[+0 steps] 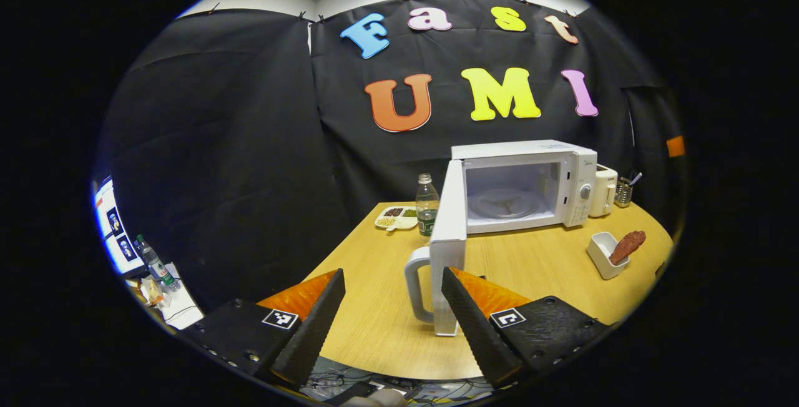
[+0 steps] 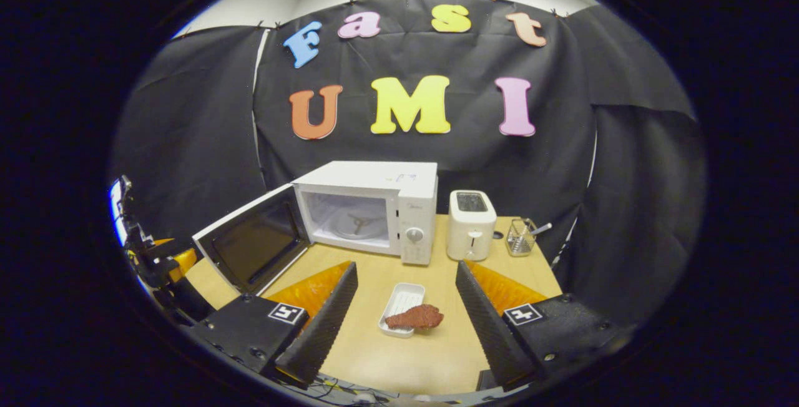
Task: Open the microwave oven with the left hand, put the food in, and close the microwave oven.
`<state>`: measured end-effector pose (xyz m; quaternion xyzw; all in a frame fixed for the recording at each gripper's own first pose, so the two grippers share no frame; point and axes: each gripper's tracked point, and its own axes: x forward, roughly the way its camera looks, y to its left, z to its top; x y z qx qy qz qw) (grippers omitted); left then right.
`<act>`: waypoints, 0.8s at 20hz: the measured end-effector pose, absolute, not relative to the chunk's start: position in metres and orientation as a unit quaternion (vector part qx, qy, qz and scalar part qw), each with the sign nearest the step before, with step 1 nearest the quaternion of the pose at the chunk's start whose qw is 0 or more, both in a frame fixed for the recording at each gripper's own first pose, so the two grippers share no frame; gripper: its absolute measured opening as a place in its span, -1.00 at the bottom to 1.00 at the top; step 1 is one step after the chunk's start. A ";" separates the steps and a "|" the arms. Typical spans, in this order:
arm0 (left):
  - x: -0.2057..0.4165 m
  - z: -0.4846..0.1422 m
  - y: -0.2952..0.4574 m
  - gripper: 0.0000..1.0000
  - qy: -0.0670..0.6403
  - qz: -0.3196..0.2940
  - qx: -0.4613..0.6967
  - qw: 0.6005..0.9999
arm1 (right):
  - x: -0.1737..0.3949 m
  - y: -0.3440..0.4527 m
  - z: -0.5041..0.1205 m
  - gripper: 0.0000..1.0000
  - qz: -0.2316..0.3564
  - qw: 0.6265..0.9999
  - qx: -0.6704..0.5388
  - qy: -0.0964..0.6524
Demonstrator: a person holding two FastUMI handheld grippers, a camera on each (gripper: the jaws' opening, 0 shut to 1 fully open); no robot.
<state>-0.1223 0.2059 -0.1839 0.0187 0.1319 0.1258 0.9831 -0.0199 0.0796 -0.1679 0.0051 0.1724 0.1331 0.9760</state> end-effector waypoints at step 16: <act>-0.064 -0.055 0.022 0.91 0.085 0.076 0.029 0.993 | 0.065 0.070 -0.372 -0.03 0.276 0.851 0.175 0.411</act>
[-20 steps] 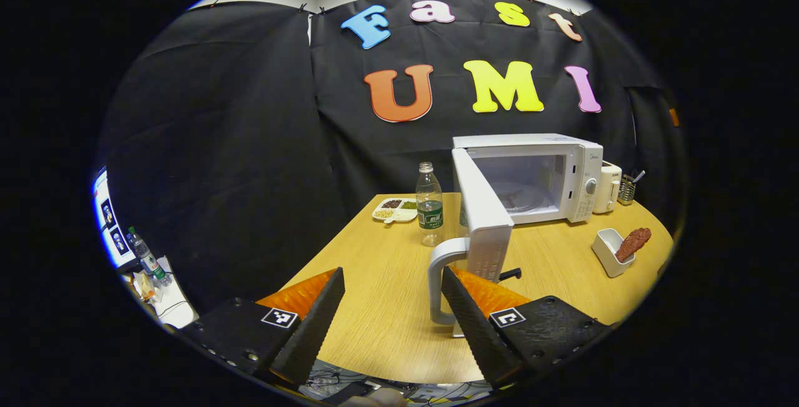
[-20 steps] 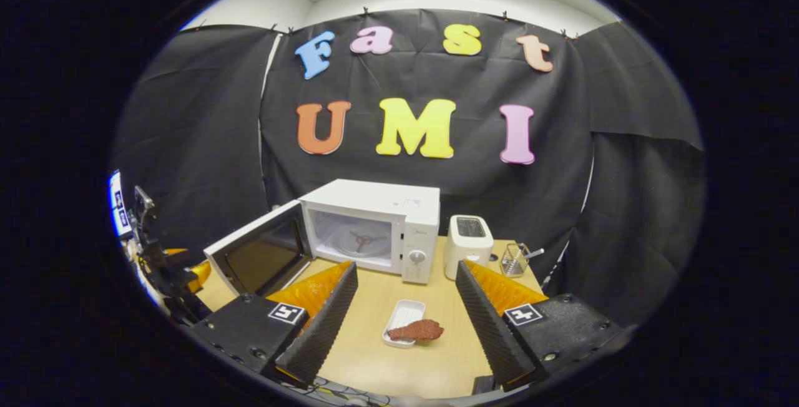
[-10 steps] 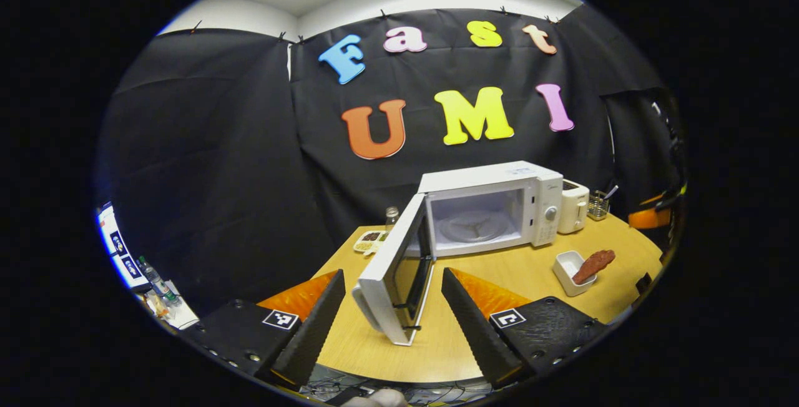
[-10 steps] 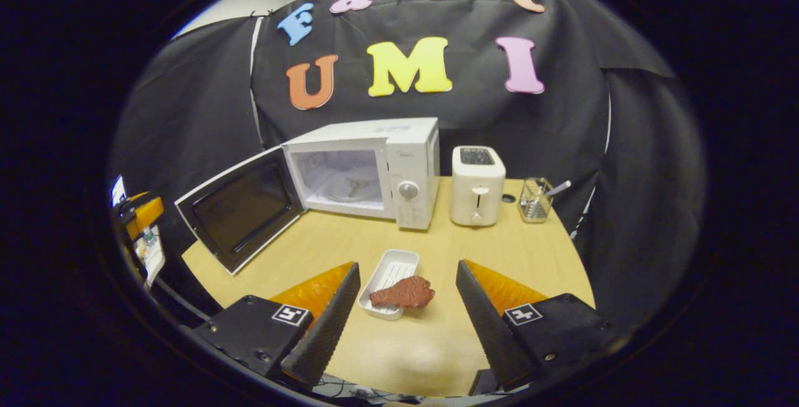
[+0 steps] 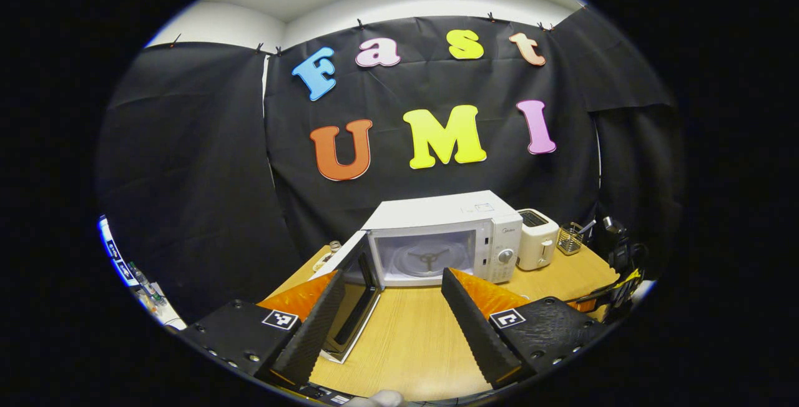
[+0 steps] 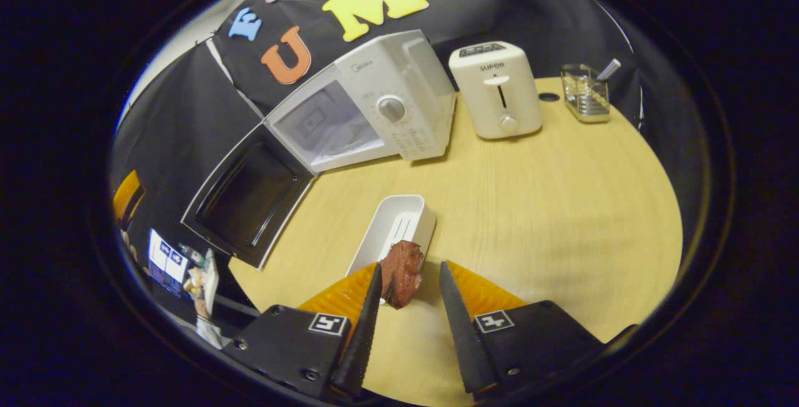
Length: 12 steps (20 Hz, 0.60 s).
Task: Open the microwave oven with the left hand, put the food in, and close the microwave oven.
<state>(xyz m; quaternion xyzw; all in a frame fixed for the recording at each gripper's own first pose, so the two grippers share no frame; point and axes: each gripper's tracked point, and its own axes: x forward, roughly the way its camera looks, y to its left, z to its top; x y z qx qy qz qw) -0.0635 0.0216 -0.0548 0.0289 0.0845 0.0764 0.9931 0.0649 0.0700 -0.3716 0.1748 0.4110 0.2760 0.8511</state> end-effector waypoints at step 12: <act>-0.045 -0.045 0.012 0.90 0.096 0.119 0.036 0.988 | 0.074 0.082 -0.355 -0.70 0.312 0.771 0.273 0.483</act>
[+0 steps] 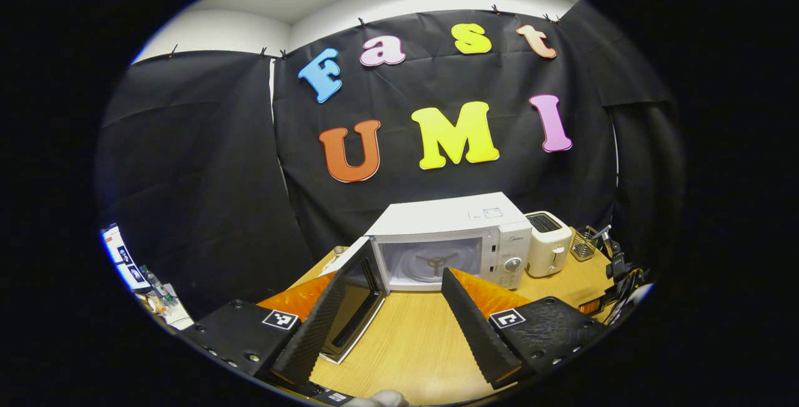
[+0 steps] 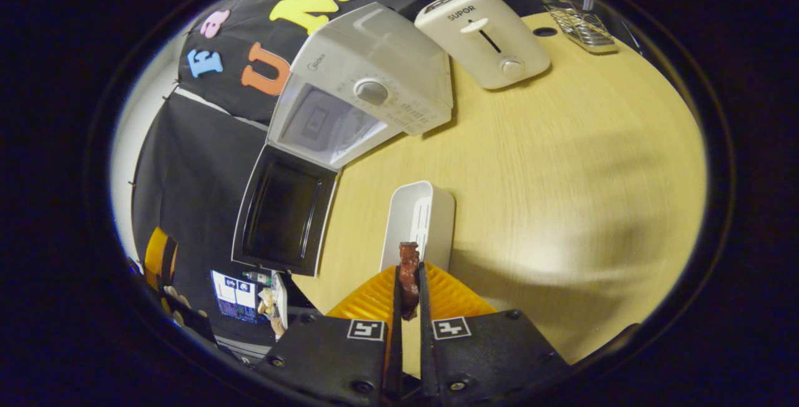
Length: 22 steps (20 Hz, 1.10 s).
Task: Open the microwave oven with the left hand, put the food in, and close the microwave oven.
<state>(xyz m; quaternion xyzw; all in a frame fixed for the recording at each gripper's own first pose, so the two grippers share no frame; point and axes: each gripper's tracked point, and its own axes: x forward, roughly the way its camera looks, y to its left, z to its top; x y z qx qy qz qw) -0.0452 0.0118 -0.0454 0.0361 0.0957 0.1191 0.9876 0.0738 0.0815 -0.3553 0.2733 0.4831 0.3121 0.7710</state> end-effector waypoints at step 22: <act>-0.001 -0.071 0.076 0.92 0.079 -0.057 0.033 0.995 | 0.231 0.319 -0.244 -0.71 0.162 0.863 0.442 0.184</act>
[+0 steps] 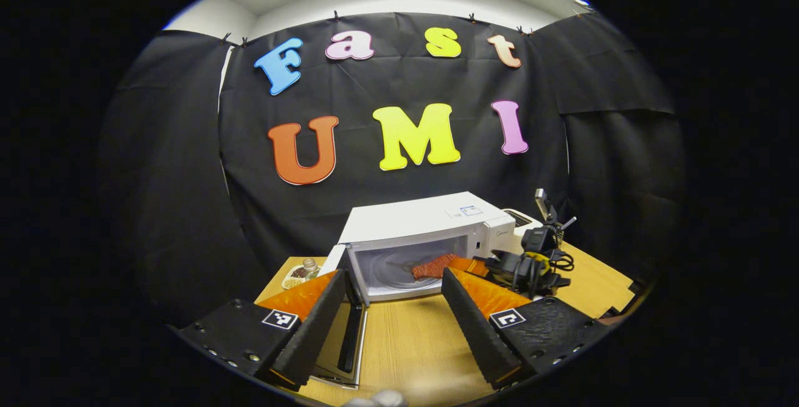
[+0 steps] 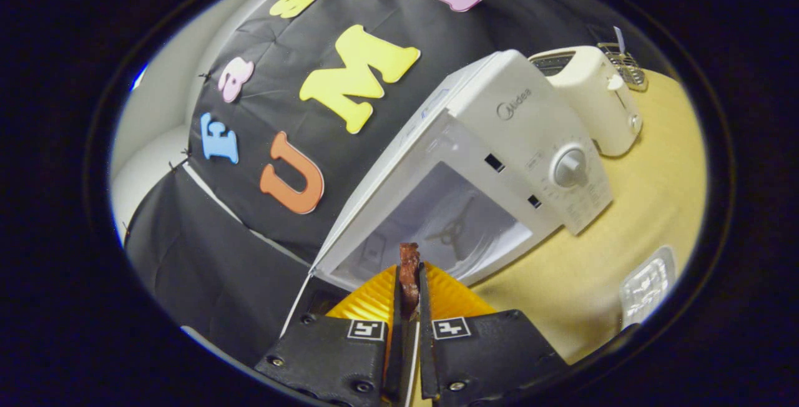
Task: Open the microwave oven with the left hand, put the food in, and close the microwave oven.
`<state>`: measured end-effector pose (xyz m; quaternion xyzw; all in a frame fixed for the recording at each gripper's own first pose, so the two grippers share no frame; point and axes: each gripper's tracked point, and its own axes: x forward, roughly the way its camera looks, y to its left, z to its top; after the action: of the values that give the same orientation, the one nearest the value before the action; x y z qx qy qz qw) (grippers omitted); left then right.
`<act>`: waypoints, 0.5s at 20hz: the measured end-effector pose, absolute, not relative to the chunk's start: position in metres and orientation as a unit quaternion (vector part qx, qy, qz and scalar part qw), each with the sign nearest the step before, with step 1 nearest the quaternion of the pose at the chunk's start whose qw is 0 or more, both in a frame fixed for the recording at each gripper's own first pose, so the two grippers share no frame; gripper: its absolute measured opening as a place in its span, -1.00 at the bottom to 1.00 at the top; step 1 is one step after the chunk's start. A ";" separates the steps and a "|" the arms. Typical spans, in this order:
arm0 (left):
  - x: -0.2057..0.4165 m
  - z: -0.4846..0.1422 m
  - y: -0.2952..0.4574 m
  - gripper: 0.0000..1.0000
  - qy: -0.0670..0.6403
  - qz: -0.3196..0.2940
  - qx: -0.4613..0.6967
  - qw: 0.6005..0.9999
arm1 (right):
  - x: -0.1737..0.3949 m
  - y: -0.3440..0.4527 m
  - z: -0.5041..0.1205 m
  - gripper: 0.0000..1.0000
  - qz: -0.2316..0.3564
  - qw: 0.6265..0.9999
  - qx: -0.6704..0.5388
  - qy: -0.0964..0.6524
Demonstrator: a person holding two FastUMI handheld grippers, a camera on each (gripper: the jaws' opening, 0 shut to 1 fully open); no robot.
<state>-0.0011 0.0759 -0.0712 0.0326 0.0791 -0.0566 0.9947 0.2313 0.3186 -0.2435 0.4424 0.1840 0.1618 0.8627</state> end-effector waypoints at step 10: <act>-0.001 -0.108 0.141 0.92 0.079 -0.033 0.045 0.995 | 0.307 0.360 -0.273 -0.72 0.035 0.845 0.525 0.094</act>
<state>-0.0015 0.1406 -0.1081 0.0448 0.0790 -0.0334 0.9953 0.3071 0.3601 -0.2728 0.5249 0.0941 0.0349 0.8452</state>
